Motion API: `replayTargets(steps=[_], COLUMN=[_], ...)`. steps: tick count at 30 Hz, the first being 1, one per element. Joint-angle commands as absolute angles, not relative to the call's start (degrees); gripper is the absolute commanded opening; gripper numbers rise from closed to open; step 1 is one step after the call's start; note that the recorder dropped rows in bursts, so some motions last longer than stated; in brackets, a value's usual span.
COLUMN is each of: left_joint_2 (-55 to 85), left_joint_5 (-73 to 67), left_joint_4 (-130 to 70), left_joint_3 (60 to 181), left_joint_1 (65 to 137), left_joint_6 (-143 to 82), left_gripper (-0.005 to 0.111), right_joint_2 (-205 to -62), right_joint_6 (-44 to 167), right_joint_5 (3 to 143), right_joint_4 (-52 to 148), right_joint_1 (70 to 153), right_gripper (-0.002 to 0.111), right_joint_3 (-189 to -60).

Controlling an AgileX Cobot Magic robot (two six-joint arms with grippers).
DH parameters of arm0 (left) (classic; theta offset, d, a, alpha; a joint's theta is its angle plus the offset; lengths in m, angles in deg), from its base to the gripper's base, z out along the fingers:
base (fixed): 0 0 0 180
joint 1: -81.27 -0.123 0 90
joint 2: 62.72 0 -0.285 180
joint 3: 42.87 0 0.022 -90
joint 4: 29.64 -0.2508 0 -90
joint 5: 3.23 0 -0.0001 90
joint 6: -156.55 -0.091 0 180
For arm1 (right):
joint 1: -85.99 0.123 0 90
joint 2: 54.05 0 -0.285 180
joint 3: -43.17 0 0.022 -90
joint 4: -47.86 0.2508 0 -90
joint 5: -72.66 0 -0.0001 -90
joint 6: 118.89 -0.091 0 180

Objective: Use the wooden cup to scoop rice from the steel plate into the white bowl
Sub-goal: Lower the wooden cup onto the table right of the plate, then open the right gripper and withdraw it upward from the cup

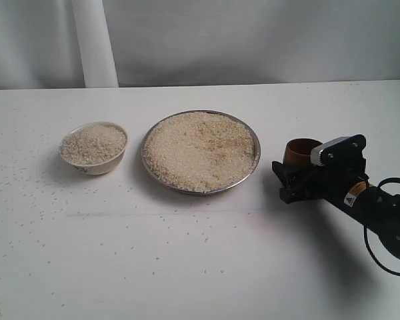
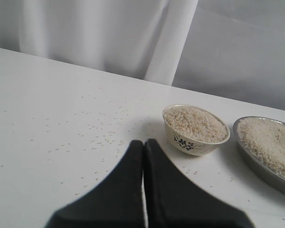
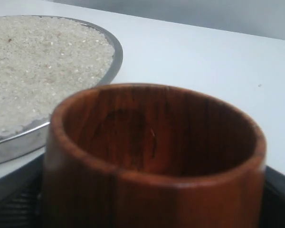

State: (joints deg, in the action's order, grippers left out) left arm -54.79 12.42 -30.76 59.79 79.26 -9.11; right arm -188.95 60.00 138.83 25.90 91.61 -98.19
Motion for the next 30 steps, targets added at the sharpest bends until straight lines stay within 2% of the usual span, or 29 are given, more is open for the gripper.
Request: replayTargets(steps=[1, 3, 5, 12, 19, 30], left_joint_2=[-54.9, -54.9, -54.9, -54.9, -54.9, -54.9], left_joint_5=[12.0, 12.0, 12.0, 12.0, 12.0, 12.0], left_joint_4=[-30.7, -30.7, -30.7, -30.7, -30.7, -30.7], left_joint_3=[59.9, 59.9, 59.9, 59.9, 59.9, 59.9], left_joint_1=[79.5, 79.5, 79.5, 79.5, 79.5, 79.5], left_joint_6=[-8.9, -8.9, -8.9, -8.9, -8.9, -8.9], left_gripper=[0.0, 0.0, 0.0, 0.0, 0.0, 0.0], right_joint_2=[-188.7, -188.7, -188.7, -188.5, -188.4, -177.0], right_joint_6=[61.1, 61.1, 61.1, 61.1, 63.5, 66.0], right_joint_5=[139.2, 139.6, 142.6, 142.6, 142.6, 142.6], right_joint_4=[26.4, 26.4, 27.8, 27.6, 26.9, 26.8], right_joint_1=[91.2, 91.2, 91.2, 91.2, 91.2, 91.2], right_gripper=[0.033, 0.054, 0.064, 0.084, 0.093, 0.094], right_joint_3=[-98.4, -97.8, -96.7, -94.1, -94.1, -89.3])
